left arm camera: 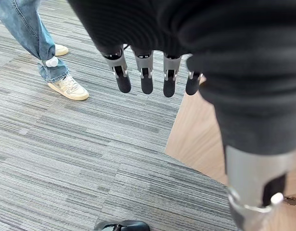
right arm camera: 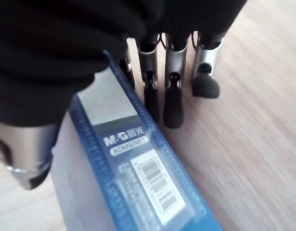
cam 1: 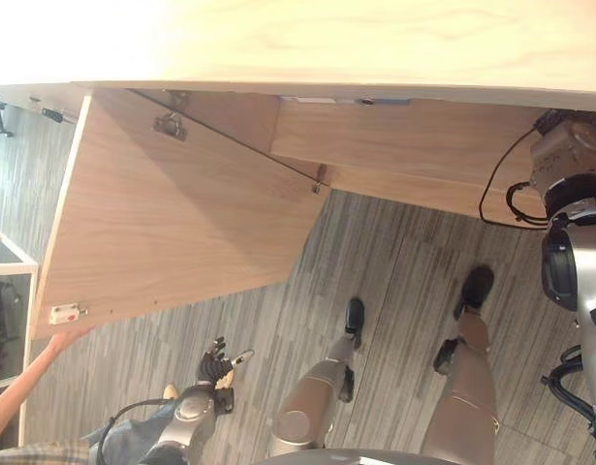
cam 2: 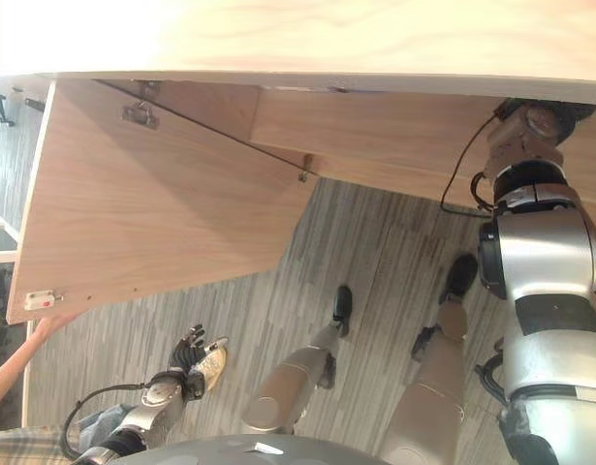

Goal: Put the empty folder in the office cabinet

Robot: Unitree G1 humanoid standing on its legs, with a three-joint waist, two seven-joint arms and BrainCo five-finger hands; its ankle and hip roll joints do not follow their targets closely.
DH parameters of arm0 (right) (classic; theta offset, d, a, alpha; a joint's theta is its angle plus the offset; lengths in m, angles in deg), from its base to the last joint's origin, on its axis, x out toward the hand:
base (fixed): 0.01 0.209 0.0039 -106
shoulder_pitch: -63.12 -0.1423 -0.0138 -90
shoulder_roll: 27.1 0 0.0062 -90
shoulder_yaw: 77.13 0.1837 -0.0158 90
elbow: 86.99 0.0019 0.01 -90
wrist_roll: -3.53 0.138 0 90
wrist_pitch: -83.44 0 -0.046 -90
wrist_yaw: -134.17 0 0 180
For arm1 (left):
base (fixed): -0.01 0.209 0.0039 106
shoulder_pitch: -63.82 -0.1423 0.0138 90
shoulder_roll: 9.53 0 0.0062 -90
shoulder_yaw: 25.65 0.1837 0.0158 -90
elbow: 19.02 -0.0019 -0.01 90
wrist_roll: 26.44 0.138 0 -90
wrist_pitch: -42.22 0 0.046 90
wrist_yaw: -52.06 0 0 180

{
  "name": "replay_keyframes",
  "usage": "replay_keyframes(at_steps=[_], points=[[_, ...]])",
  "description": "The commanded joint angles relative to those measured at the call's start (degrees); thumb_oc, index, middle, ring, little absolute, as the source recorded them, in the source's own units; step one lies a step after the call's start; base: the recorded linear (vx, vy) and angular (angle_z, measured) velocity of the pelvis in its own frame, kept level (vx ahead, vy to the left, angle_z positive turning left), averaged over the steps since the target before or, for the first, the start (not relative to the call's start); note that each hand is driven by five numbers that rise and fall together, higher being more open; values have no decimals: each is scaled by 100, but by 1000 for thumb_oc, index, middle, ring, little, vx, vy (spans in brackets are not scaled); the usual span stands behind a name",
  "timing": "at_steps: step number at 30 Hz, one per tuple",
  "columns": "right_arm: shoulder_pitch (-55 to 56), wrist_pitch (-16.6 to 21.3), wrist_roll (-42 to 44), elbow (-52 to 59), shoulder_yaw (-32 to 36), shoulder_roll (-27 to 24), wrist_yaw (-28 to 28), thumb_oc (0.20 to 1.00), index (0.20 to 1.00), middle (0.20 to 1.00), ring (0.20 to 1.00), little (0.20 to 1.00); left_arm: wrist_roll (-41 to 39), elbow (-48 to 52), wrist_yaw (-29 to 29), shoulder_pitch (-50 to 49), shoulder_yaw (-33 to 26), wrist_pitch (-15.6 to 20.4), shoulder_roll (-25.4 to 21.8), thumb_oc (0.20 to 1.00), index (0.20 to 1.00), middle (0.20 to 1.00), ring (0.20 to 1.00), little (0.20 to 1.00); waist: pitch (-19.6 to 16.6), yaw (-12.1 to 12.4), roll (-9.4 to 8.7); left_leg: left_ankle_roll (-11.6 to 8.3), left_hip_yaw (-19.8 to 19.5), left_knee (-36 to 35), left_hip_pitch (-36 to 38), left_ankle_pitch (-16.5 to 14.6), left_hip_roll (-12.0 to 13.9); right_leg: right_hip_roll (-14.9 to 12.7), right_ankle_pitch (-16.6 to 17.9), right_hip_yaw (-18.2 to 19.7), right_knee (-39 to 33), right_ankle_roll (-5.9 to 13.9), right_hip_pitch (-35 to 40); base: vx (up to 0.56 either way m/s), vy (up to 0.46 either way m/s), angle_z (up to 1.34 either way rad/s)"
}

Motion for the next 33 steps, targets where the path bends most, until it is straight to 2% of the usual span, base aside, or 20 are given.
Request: replay_keyframes(at_steps=[1, 5, 7, 9, 10, 12, 13, 14, 16, 22, 26, 33], points=[[-145, 47, 134, -338, -71, 10, 35, 1000, 1000, 1000, 1000, 1000, -80, -204, -52, 412, 339, 92, -387, 1000, 1000, 1000, 1000, 1000, 150, 292, 107, -249, 7, -57, 604, -340, 488, -278, -522, 412, 571, 797, -150, 0, 0, 0], [-109, 64, 197, -335, -29, 35, 38, 1000, 1000, 1000, 1000, 1000, -87, -184, -57, 403, 336, 99, -377, 1000, 1000, 1000, 1000, 1000, 147, 294, 108, -251, 8, -57, 608, -339, 485, -281, -517, 412, 557, 797, -134, 0, 0, 0], [255, 145, -220, -121, -95, 307, 181, 1000, 1000, 1000, 1000, 1000, -48, -150, -92, 439, 355, 111, -341, 1000, 1000, 1000, 1000, 1000, 146, 254, 47, -265, 57, -57, 641, -334, 473, -243, -496, 388, 454, 790, -23, 0, 0, 0], [255, 145, -220, -121, -95, 307, 181, 1000, 1000, 1000, 1000, 1000, -48, -150, -92, 439, 355, 111, -341, 1000, 1000, 1000, 1000, 1000, 146, 254, 47, -265, 57, -57, 641, -334, 473, -243, -496, 388, 454, 790, -23, -1, 1, -2], [452, 146, -589, -19, -179, 447, 249, 1000, 1000, 1000, 1000, 1000, -38, -178, -132, 480, 352, 129, -315, 1000, 1000, 1000, 1000, 1000, 155, 230, 3, -246, 66, -57, 665, -345, 470, -231, -481, 390, 437, 781, 11, -1, 3, -3], [452, 146, -589, -19, -179, 447, 249, 1000, 1000, 1000, 1000, 1000, -38, -178, -132, 480, 352, 129, -315, 1000, 1000, 1000, 1000, 1000, 155, 230, 3, -246, 66, -57, 665, -345, 470, -231, -481, 390, 437, 781, 11, -5, 1, -6], [680, 134, -941, 41, -218, 595, 325, 1000, 1000, 1000, 1000, 1000, 10, -240, -191, 550, 369, 144, -265, 1000, 1000, 1000, 1000, 1000, 177, 181, -53, -230, 92, -57, 705, -375, 469, -223, -465, 394, 401, 779, 59, -8, -1, -9], [680, 134, -941, 41, -218, 595, 325, 1000, 1000, 1000, 1000, 1000, 10, -240, -191, 550, 369, 144, -265, 1000, 1000, 1000, 1000, 1000, 177, 181, -53, -230, 92, -57, 705, -375, 469, -223, -465, 394, 401, 779, 59, -13, 19, -12], [1347, 153, -1544, 147, -179, 989, 540, 1000, 1000, 1000, 1000, 1000, 143, -367, -291, 657, 417, 186, -138, 1000, 1000, 1000, 1000, 1000, 241, 28, -192, -198, 122, -57, 754, -390, 426, -244, -348, 413, 262, 787, 165, -20, 29, -6], [2496, 218, -2311, 444, -202, 1443, 642, 1000, 1000, 1000, 1000, 1000, 208, -710, -417, 792, 338, 245, 25, 1000, 1000, 1000, 1000, 1000, 341, -225, -375, -177, 177, -57, 856, -492, 418, -233, -257, 489, 78, 802, 314, 0, 0, 0], [2855, 174, -2677, 390, -180, 1498, 738, 1000, 1000, 1000, 1000, 1000, 206, -865, -457, 823, 309, 283, 93, 1000, 1000, 1000, 1000, 1000, 386, -319, -444, -177, 200, -48, 898, -532, 400, -234, -192, 541, -3, 816, 348, -7, 5, -2], [2900, 137, -2940, 286, -167, 1287, 848, 1000, 1000, 1000, 1000, 1000, 200, -810, -405, 644, 360, 334, 96, 1000, 1000, 1000, 1000, 1000, 391, -353, -417, -191, 211, -57, 921, -532, 365, -242, -88, 589, -117, 847, 370, -6, 14, -5]])
